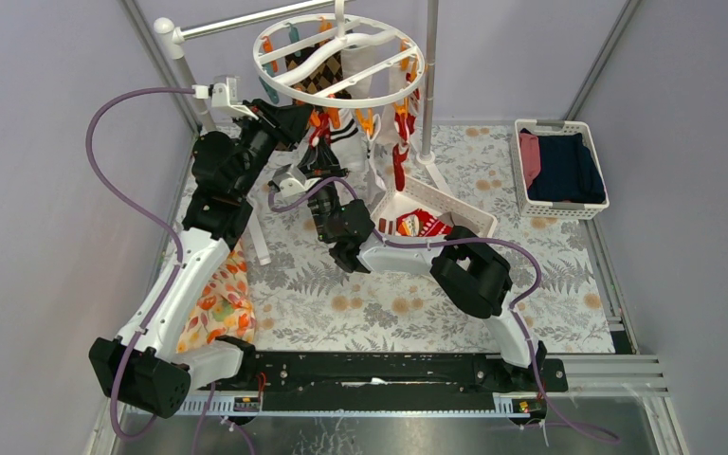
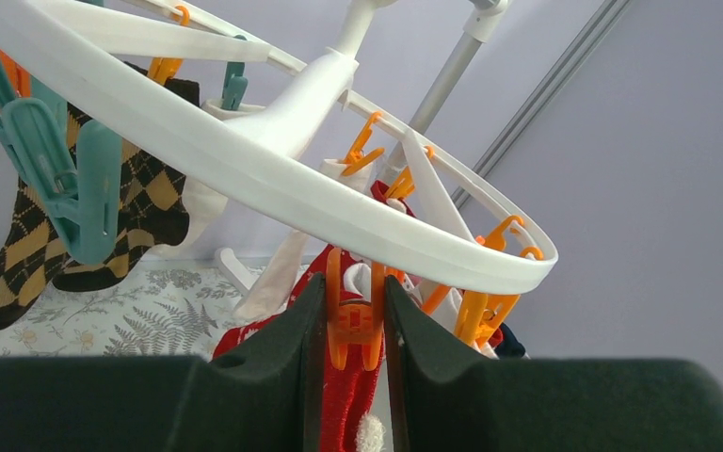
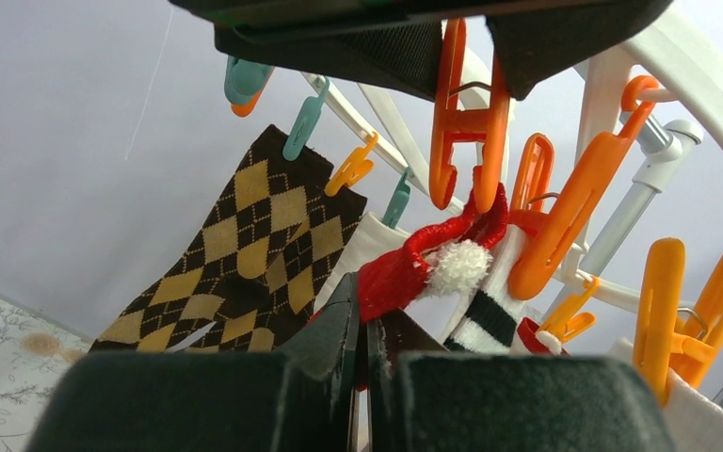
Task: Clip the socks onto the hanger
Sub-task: Clamp the sock onto the hanger.
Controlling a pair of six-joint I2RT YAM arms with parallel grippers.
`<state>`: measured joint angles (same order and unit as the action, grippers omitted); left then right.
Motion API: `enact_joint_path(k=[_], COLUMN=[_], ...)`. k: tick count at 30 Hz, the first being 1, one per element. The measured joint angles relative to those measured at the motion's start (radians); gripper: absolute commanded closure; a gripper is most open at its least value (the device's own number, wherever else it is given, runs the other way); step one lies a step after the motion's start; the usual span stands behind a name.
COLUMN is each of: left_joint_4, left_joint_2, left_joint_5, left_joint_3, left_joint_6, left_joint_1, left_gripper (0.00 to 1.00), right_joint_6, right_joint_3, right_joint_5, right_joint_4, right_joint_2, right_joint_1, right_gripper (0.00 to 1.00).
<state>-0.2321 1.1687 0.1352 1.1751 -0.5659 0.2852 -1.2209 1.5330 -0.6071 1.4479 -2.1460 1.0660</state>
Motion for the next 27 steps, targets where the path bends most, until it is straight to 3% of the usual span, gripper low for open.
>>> enact_joint_path(k=[23,25,27], left_joint_4=[-0.072,-0.077,-0.080], left_joint_2=[0.000,0.000,0.000], left_joint_5=[0.000,0.000,0.000], left_joint_3=[-0.077,-0.080,-0.080], left_joint_6=[0.038,0.041,0.042], left_joint_1=[0.000,0.000,0.000], left_gripper=[0.91,0.88,0.75], right_joint_6=[0.011,0.014,0.015], right_joint_3=[0.002,0.005,0.007], right_joint_5=[0.017,0.017,0.017], right_joint_4=[-0.001,0.000,0.000], right_joint_2=[0.000,0.000,0.000], right_joint_1=[0.012,0.015,0.016], right_gripper=[1.00,1.00,1.00])
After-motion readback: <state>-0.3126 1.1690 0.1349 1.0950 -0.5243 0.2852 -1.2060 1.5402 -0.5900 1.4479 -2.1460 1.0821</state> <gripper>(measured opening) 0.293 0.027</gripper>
